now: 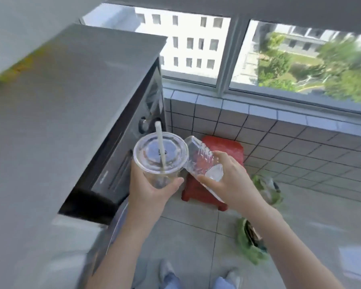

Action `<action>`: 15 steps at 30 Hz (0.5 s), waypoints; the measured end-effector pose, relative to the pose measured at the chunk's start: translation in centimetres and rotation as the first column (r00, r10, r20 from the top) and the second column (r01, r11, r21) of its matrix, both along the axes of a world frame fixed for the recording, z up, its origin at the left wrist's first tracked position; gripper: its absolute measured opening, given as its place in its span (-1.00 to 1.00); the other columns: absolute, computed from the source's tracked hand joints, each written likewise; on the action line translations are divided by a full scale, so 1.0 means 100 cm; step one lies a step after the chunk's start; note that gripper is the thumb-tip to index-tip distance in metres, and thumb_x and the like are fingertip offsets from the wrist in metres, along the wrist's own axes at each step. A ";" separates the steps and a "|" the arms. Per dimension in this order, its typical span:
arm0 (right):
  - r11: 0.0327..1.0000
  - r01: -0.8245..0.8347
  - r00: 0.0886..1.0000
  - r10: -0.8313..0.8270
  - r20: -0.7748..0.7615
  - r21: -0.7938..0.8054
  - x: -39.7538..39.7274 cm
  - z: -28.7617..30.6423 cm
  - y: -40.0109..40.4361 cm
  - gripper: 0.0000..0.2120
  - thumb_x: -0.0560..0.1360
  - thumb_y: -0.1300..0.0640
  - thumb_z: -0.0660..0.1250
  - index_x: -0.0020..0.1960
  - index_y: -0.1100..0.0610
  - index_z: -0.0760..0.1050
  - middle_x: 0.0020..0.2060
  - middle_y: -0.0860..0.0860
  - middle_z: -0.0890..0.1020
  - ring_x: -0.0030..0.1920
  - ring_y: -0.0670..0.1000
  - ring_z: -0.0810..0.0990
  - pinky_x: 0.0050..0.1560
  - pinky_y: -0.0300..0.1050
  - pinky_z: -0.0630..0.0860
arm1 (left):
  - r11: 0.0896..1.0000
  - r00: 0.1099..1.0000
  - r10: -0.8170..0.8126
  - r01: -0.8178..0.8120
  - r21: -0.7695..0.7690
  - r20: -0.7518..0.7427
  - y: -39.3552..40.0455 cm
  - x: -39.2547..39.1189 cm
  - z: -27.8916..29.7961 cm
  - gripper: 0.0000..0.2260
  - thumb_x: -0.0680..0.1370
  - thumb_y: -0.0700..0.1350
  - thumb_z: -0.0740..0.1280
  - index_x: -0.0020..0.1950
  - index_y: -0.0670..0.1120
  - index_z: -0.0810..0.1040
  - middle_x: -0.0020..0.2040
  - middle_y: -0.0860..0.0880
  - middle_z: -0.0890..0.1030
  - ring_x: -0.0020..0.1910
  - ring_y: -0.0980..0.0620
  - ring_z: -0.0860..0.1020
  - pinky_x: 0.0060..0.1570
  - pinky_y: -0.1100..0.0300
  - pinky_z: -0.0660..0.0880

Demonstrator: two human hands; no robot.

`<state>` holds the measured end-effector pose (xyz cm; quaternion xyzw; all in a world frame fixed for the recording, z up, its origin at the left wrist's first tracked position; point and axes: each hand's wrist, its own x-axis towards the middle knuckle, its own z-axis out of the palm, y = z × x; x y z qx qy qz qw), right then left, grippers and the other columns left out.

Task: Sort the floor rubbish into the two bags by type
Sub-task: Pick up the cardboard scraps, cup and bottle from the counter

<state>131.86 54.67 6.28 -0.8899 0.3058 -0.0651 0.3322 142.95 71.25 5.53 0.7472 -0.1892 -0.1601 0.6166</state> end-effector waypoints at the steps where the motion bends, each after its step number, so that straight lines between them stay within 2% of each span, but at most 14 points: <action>1: 0.999 0.044 0.999 -0.044 -0.011 0.026 -0.019 -0.004 -0.013 -0.33 0.41 -0.24 0.36 0.41 -0.04 0.24 0.30 -0.08 0.44 0.31 -0.03 0.39 0.17 -0.21 0.29 | 0.999 0.998 -0.039 0.040 0.011 -0.055 -0.017 -0.010 -0.008 -0.20 0.21 0.04 0.62 0.36 0.10 0.32 0.24 0.00 0.56 0.22 -0.11 0.54 0.22 -0.19 0.46; 2: 0.994 0.095 0.995 -0.094 -0.021 0.056 -0.038 -0.009 -0.027 -0.33 0.42 -0.23 0.36 0.42 -0.02 0.24 0.31 -0.08 0.44 0.32 -0.03 0.38 0.18 -0.21 0.29 | 0.996 0.992 -0.077 0.080 0.028 -0.100 -0.034 -0.023 -0.016 -0.23 0.22 0.03 0.62 0.34 0.13 0.32 0.23 -0.01 0.57 0.20 -0.13 0.56 0.18 -0.20 0.49; 4: 0.970 0.203 0.979 -0.197 -0.058 0.132 -0.078 -0.019 -0.057 -0.32 0.43 -0.24 0.34 0.43 0.03 0.25 0.31 -0.07 0.45 0.32 -0.04 0.40 0.20 -0.18 0.32 | 0.988 0.978 -0.137 0.146 0.047 -0.154 -0.069 -0.052 -0.032 -0.36 0.28 -0.12 0.61 0.22 0.14 0.36 0.12 0.04 0.62 0.09 -0.01 0.62 0.05 0.03 0.58; 6: 0.928 0.304 0.952 -0.288 -0.102 0.215 -0.117 -0.029 -0.088 -0.37 0.45 -0.22 0.33 0.40 0.05 0.29 0.15 -0.11 0.52 0.17 -0.08 0.48 0.07 -0.23 0.37 | 0.980 0.966 -0.181 0.192 0.045 -0.187 -0.105 -0.084 -0.048 -0.43 0.32 -0.27 0.56 0.11 0.15 0.35 -0.02 0.20 0.65 -0.06 0.18 0.64 -0.14 0.33 0.55; 7: 0.903 0.348 0.937 -0.327 -0.124 0.250 -0.136 -0.035 -0.103 -0.43 0.46 -0.20 0.32 0.36 0.04 0.32 0.02 -0.19 0.51 0.03 -0.16 0.50 -0.05 -0.30 0.38 | 0.974 0.958 -0.204 0.220 0.058 -0.202 -0.123 -0.100 -0.056 -0.43 0.33 -0.28 0.55 0.10 0.17 0.34 -0.06 0.29 0.64 -0.08 0.24 0.63 -0.16 0.37 0.53; 9: 0.855 0.425 0.905 -0.392 -0.168 0.296 -0.172 -0.049 -0.134 -0.54 0.48 -0.17 0.31 0.29 0.02 0.36 -0.13 -0.29 0.47 -0.14 -0.27 0.46 -0.23 -0.36 0.36 | 0.955 0.932 -0.255 0.284 0.080 -0.257 -0.156 -0.130 -0.075 -0.42 0.32 -0.25 0.57 0.09 0.20 0.33 -0.07 0.36 0.61 -0.03 0.27 0.62 -0.14 0.36 0.52; 11: 0.814 0.478 0.878 -0.433 -0.204 0.330 -0.205 -0.064 -0.162 -0.50 0.49 -0.18 0.28 0.33 0.03 0.32 -0.09 -0.21 0.49 -0.11 -0.19 0.49 -0.17 -0.24 0.45 | 0.941 0.910 -0.273 0.320 0.111 -0.312 -0.187 -0.156 -0.093 -0.41 0.30 -0.20 0.59 0.08 0.23 0.34 -0.04 0.36 0.61 0.04 0.23 0.61 -0.03 0.27 0.51; 13: 0.776 0.527 0.849 -0.471 -0.238 0.346 -0.234 -0.076 -0.191 -0.41 0.51 -0.20 0.24 0.43 0.03 0.19 -0.03 -0.11 0.50 -0.05 -0.09 0.49 -0.10 -0.15 0.47 | 0.921 0.888 -0.283 0.357 0.155 -0.363 -0.216 -0.175 -0.112 -0.38 0.26 -0.13 0.62 0.10 0.26 0.36 0.00 0.31 0.61 0.10 0.21 0.59 0.12 0.14 0.51; 15: 0.722 0.591 0.807 -0.528 -0.265 0.361 -0.259 -0.086 -0.217 -0.43 0.55 -0.11 0.21 0.46 0.05 0.13 -0.12 -0.12 0.48 -0.10 -0.08 0.47 -0.19 -0.23 0.43 | 0.892 0.862 -0.300 0.405 0.199 -0.408 -0.243 -0.190 -0.128 -0.31 0.17 0.02 0.65 0.17 0.24 0.38 0.10 0.21 0.62 0.15 0.18 0.57 0.21 0.02 0.49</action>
